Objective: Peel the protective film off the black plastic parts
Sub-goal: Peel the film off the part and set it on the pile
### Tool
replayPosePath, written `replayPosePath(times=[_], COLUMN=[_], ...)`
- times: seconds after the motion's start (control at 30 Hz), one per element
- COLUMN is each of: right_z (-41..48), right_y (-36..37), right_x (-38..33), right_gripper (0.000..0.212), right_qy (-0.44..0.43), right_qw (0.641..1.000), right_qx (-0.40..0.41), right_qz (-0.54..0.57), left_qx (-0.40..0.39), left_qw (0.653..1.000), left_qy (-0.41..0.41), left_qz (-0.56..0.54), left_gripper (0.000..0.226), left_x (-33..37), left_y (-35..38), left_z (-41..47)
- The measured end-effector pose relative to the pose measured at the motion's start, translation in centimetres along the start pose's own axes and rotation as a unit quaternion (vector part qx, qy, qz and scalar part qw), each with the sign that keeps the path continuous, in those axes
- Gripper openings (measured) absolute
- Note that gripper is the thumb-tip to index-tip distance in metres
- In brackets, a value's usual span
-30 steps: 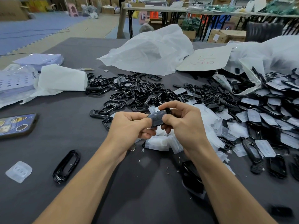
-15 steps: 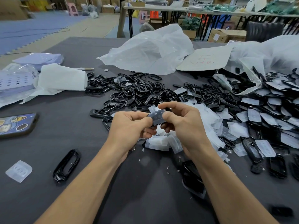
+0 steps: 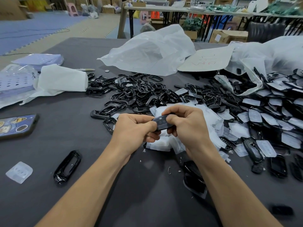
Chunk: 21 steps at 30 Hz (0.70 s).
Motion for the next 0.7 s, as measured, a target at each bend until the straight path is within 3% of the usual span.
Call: replayPosePath(times=[0.1,0.17,0.3,0.43,0.57,0.7], right_z=[-0.2,-0.8,-2.6,-3.3,-2.0,1.6], right_y=[-0.6,-0.8,0.2,-1.3,-5.2,-14.9], right_x=[-0.8,-2.7,-5.0,-4.2,-3.3,-5.2], right_gripper=[0.033,0.023,0.044,0.042,0.041,0.034], right_qy=[-0.016,-0.081,-0.198,-0.16,-0.102,-0.06], right_qw=[0.999,0.984,0.912,0.921,0.934,0.906], right_qx=[0.013,0.001,-0.081,-0.072,-0.053,0.039], right_qz=[-0.049,-0.159,-0.35,-0.348,-0.338,-0.417], left_qx=[0.003,0.008,-0.01,-0.036,-0.014,0.036], left_qw=[1.0,1.0,0.999,0.999,1.0,0.999], left_qy=[-0.001,-0.007,-0.029,-0.04,-0.012,0.027], left_qz=[-0.002,-0.009,-0.022,0.003,0.006,0.025], left_gripper=[0.031,0.028,0.017,0.021,0.01,0.012], left_x=[0.0,0.0,-0.4,-0.8,-0.5,0.1], left_y=[0.2,0.0,0.4,1.2,1.0,-0.5], left_z=[-0.1,-0.1,-0.5,-0.8,-0.9,-0.6])
Point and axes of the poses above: each hand's wrist, its own z-axis towards the middle knuckle, its own y-axis out of the palm, x = y × z, the point moved 10 cm from there along z, towards the middle knuckle, and after that the axes turned 5 degrees about x, right-handed, at the moved point
